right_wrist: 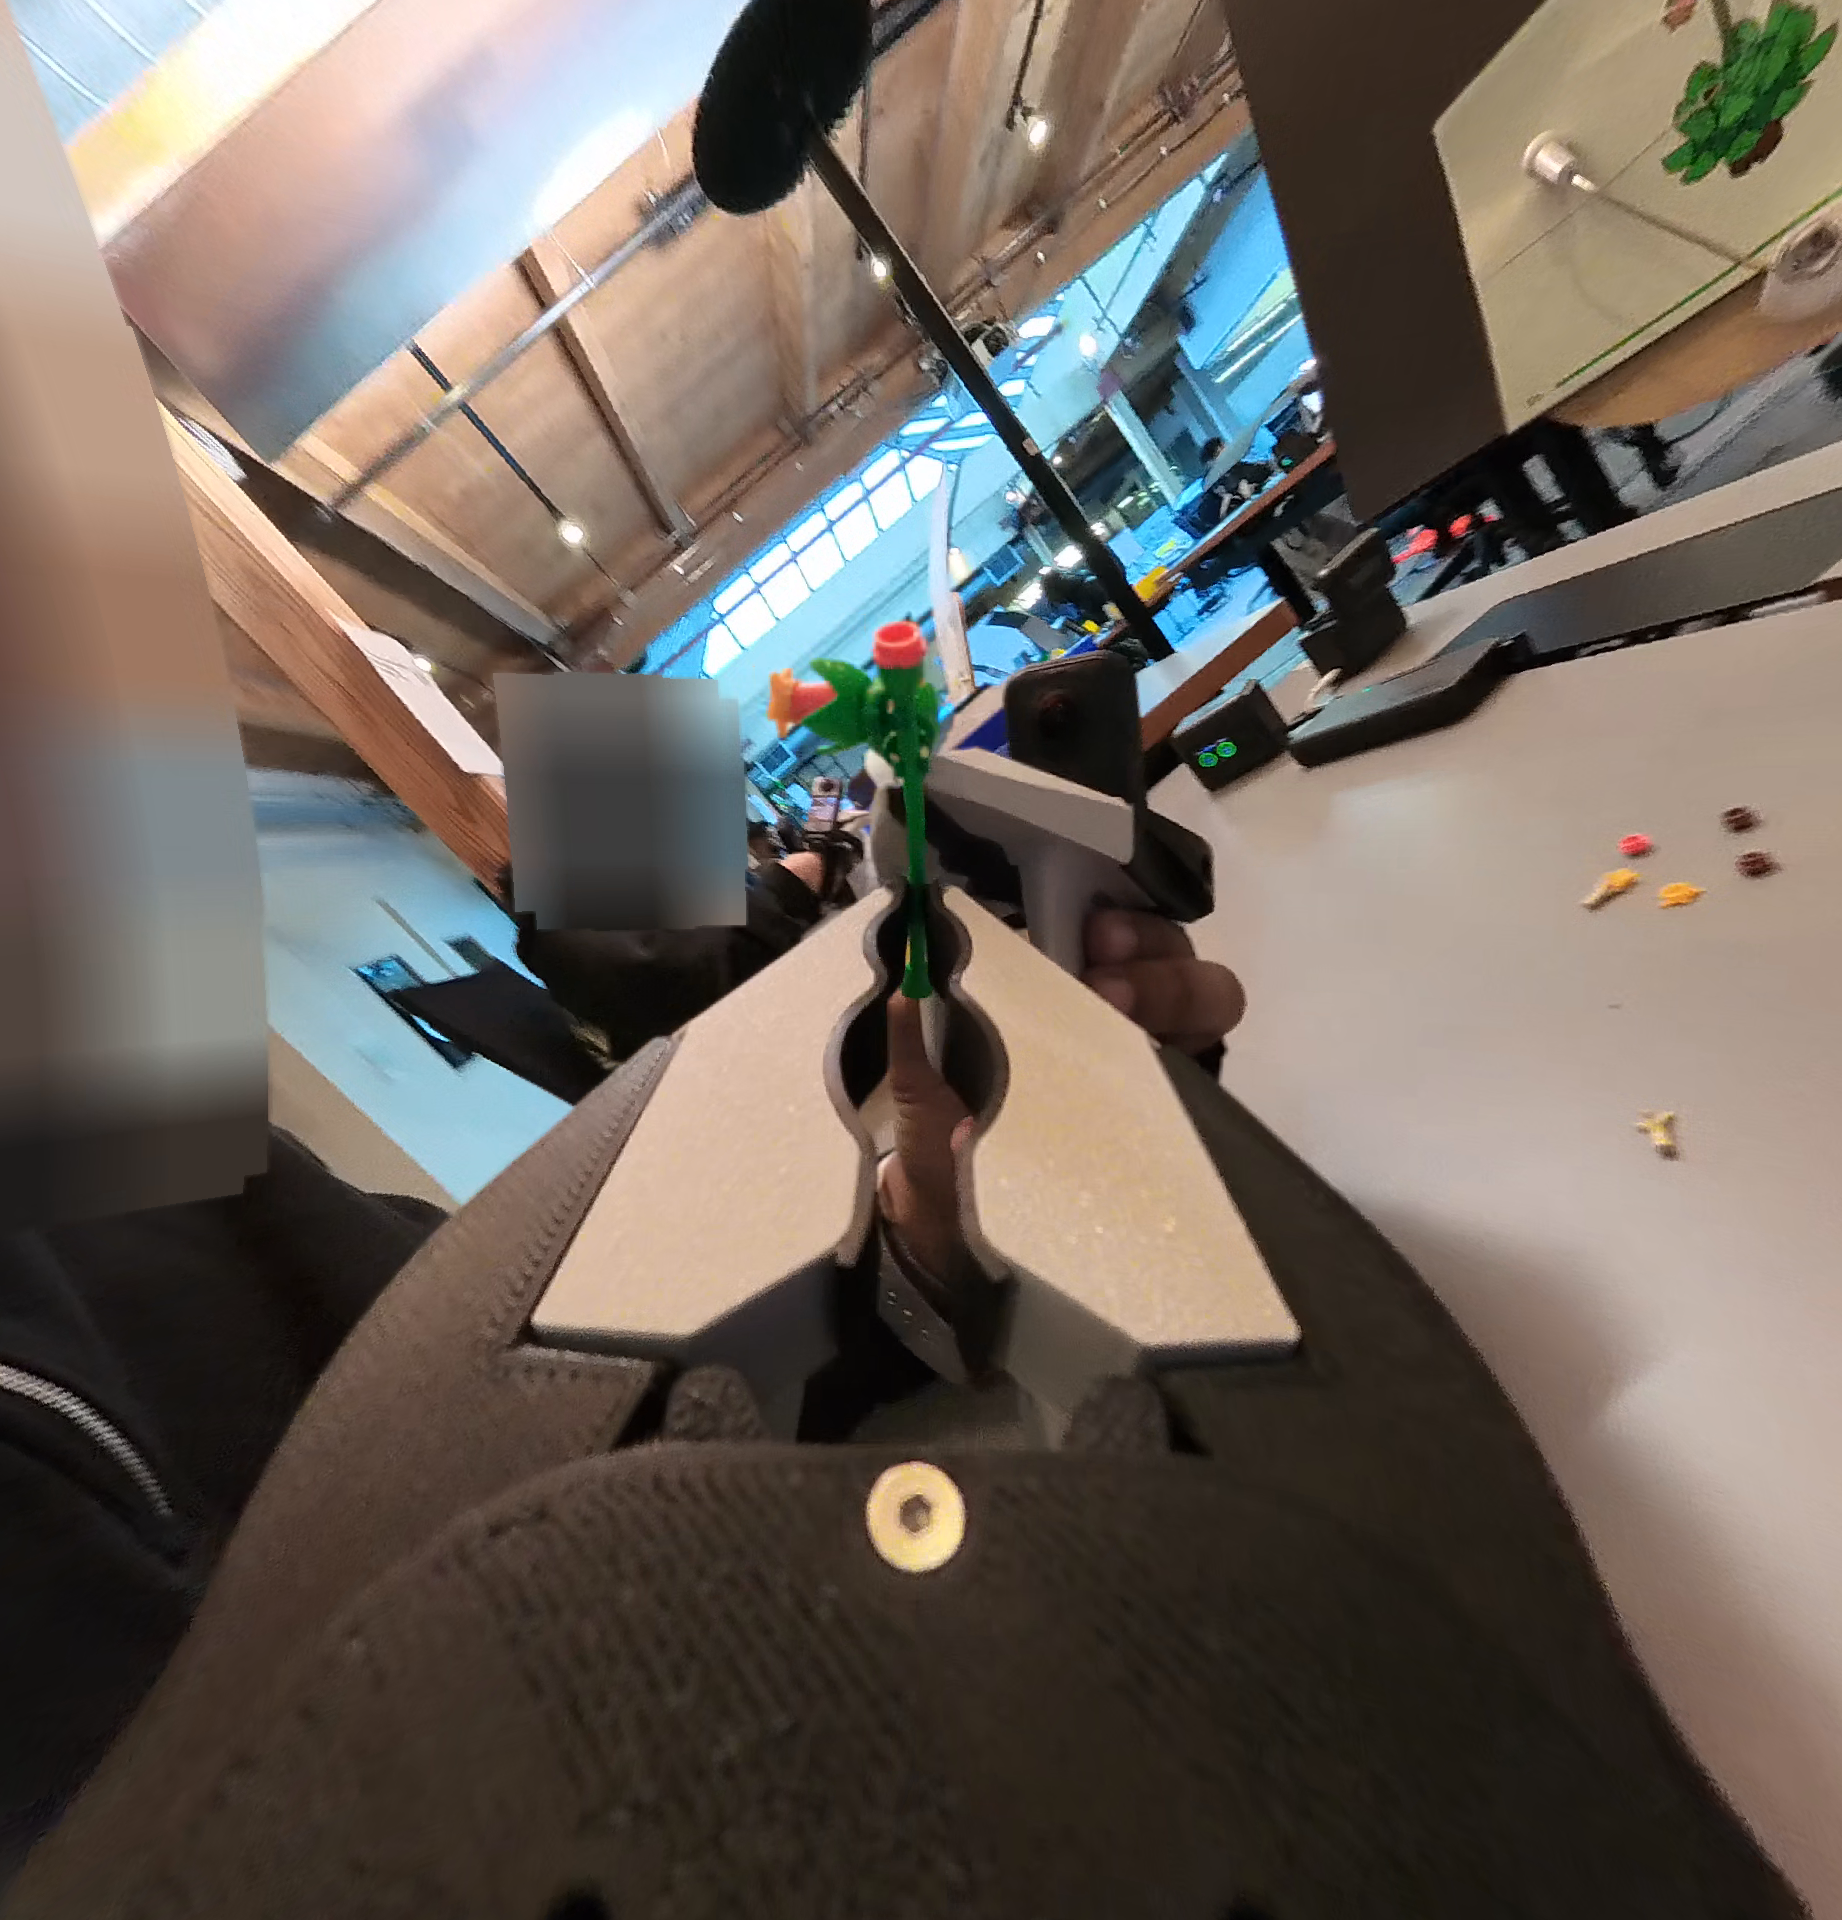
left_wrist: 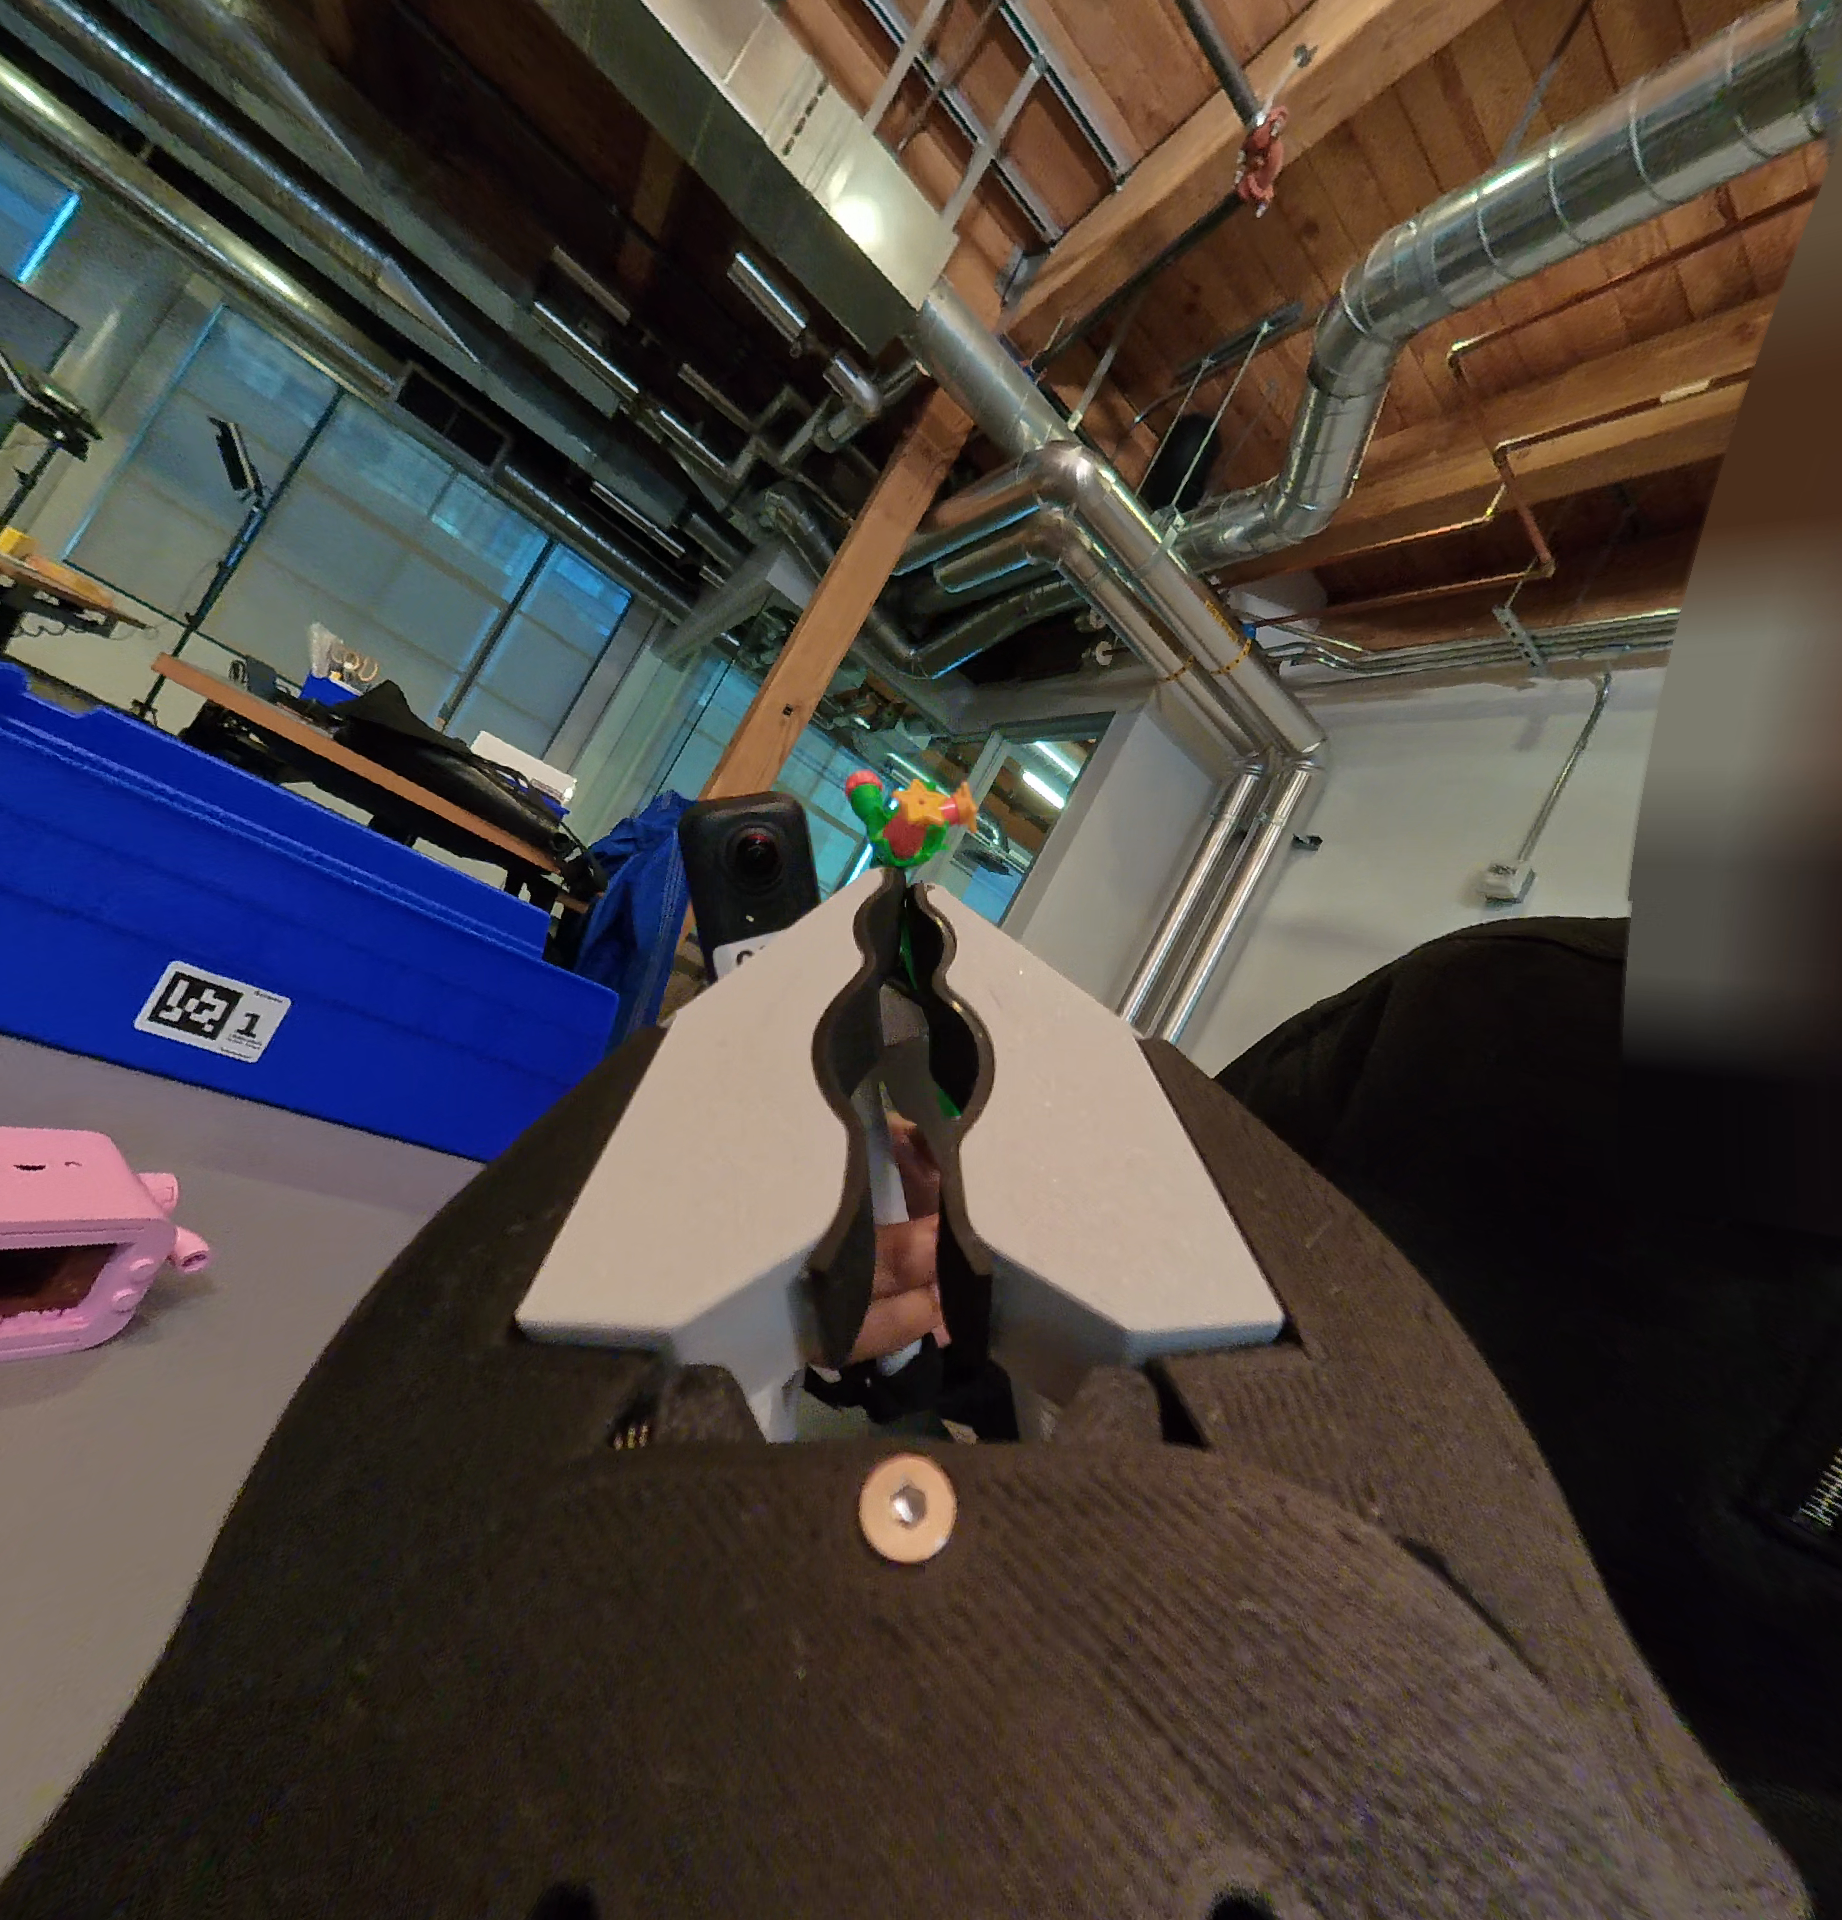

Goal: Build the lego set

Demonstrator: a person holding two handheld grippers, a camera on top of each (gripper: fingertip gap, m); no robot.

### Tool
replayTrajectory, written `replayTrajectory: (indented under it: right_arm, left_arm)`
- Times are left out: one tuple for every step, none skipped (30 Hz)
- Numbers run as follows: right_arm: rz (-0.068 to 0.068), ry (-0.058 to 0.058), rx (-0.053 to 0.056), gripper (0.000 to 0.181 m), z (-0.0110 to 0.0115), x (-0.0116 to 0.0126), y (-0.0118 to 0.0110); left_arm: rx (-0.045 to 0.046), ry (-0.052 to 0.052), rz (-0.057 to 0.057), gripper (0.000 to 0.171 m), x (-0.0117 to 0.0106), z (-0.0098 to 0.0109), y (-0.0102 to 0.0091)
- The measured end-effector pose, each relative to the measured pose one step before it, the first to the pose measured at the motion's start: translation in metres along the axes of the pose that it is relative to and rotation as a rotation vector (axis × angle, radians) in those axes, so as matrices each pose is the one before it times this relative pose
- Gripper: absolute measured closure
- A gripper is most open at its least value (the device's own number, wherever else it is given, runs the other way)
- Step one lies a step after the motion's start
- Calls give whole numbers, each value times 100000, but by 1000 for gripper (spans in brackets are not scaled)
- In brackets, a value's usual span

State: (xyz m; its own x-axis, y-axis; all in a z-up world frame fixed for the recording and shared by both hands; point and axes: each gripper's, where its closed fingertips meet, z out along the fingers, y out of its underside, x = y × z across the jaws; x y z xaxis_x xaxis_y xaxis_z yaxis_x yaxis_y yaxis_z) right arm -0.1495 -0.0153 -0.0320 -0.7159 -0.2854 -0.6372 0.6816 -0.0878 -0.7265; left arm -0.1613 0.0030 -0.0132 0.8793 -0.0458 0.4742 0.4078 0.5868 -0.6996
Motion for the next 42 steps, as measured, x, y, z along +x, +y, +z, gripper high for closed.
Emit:
replayTrajectory:
  right_arm:
    - [-1298, 695, 20, 181, -57, -11, -98]
    - [-725, 325, 1163, 181, -132, -7, -258]
    - [0, -14, 2558, 181, -225, 12, -472]
    - [725, -272, 3387, 181, -293, 38, -606]
    - [1082, -383, 3710, 181, -362, 71, -680]
    - [970, -226, 3728, 181, -371, 107, -695]
    - [497, 330, 3140, 181, -360, 146, -593]
    - [-174, 861, 2190, 181, -284, 176, -432]
    - [-848, 1096, 1296, 181, -205, 147, -261]
    - [-1376, 1251, 703, 181, -124, 98, -123]
    - [-1795, 1239, 500, 181, -50, 51, -46]
    - [-2063, 981, 497, 181, 16, -29, -12]
    - [-2147, 795, 349, 181, 58, -88, 24]
    - [-2095, 639, -13, 181, 94, -100, 60]
    - [-1992, 462, -395, 181, 117, -106, 97]
    - [-1824, 526, -570, 181, 118, -91, 93]
    - [-1712, 664, -483, 181, 94, -40, 42]
    - [-1597, 648, -289, 181, 42, -19, -4]
    - [-1414, 531, -289, 181, 26, -13, -13]
    - [-1108, 460, -552, 181, 23, 6, 45]
    - [-929, 387, -686, 181, 21, 7, 62]
    - [-914, 292, -617, 181, 18, -5, 72]
    - [-757, 238, -523, 181, 12, -11, 57]
    - [-532, 170, -471, 181, 15, 3, 35]
    - [-496, 160, -380, 181, 12, -2, 19]
    - [-558, 160, -249, 181, 1, -9, 0]
    - [-483, 125, -251, 181, 8, -4, 5]
    - [-370, -12, -466, 181, 18, -23, 52]
    - [-377, 48, -536, 181, 32, -20, 72]
    - [-526, 259, -430, 181, 12, -6, 50]
    - [-659, 295, -367, 181, 6, -1, 43]
    - [-581, 307, -418, 181, -6, 20, 32]
    - [-412, 231, -504, 181, -10, 24, 28]
    - [-198, -86, -575, 181, -23, -10, 21]
    - [29, -439, -678, 181, -12, -43, 34]
    - [174, -660, -807, 181, -18, -71, 33]
    - [85, -703, -981, 181, -28, -49, 34]
    - [-207, -772, -1210, 181, -45, -67, 35]
    - [-516, -794, -1395, 181, -56, -66, 48]
    - [-705, -656, -1552, 180, -59, -60, 41]
    - [-729, -426, -1949, 179, -67, -14, 72]
    - [-727, -137, -2333, 178, -53, 19, 105]
  left_arm:
    - [-422, -42, -139, 171, -7, 56, 60]
    - [70, 29, -37, 171, 11, 10, -17]
    - [293, 200, 69, 169, 39, -38, -61]
    - [386, -5, -86, 166, -18, -65, -83]
    - [608, -215, -84, 164, -43, -94, -103]
    - [600, -371, 2, 163, -66, -90, -110]
    - [86, -422, 141, 162, -72, -53, -17]
    - [-767, -708, 362, 160, -85, 15, 116]
    - [-1546, -945, 549, 158, -119, 98, 238]
    - [-1893, -1019, 618, 157, -111, 175, 329]
    - [-1850, -885, 609, 157, -98, 230, 347]
    - [-1809, -958, 401, 157, -135, 248, 368]
    - [-1810, -1419, 202, 157, -216, 256, 370]
    - [-1581, -1531, 458, 157, -234, 210, 339]
    - [-917, -1324, 768, 160, -183, 166, 241]
    - [-248, -843, 897, 164, -80, 89, 117]
    - [372, 40, 717, 165, 50, 29, -30]
    - [745, 246, 208, 167, 67, -35, -121]
    - [883, 246, -146, 168, 41, -91, -181]
    - [743, 10, -335, 168, -15, -108, -164]
    - [347, -1, -242, 168, -35, -119, -96]
    - [328, 136, -57, 169, 9, -104, -87]
    - [245, 109, 14, 169, 7, -79, -68]
    - [117, 60, -9, 169, 1, -47, -40]
    - [39, 142, -52, 169, 18, -19, -8]
    - [31, 130, -87, 169, 6, 5, 12]
    - [68, 304, -76, 169, 26, 11, 20]
    - [173, 426, -144, 168, 48, 19, 5]
    - [256, 227, -316, 167, 8, 9, -17]
    - [19, 176, -207, 167, 3, -7, -5]
    - [-172, 169, -108, 169, 4, -15, 31]
    - [-293, 30, -175, 168, 3, -19, 20]
    - [-316, -266, -117, 169, -23, -6, 18]
    - [-453, -198, 174, 169, -2, 0, 27]
    - [-556, -14, 323, 169, 37, 8, 52]
    - [-468, 184, 293, 169, 61, 2, 42]
    - [-324, 239, 115, 169, 58, -4, 11]
    - [-242, 175, 71, 169, 43, 2, 20]
    - [-280, 285, 120, 169, 55, -1, 25]
    - [-389, 219, 114, 169, 52, 13, 43]
    - [-442, -35, 226, 169, 3, 5, 58]
    - [-462, -183, 265, 169, -6, 5, 56]
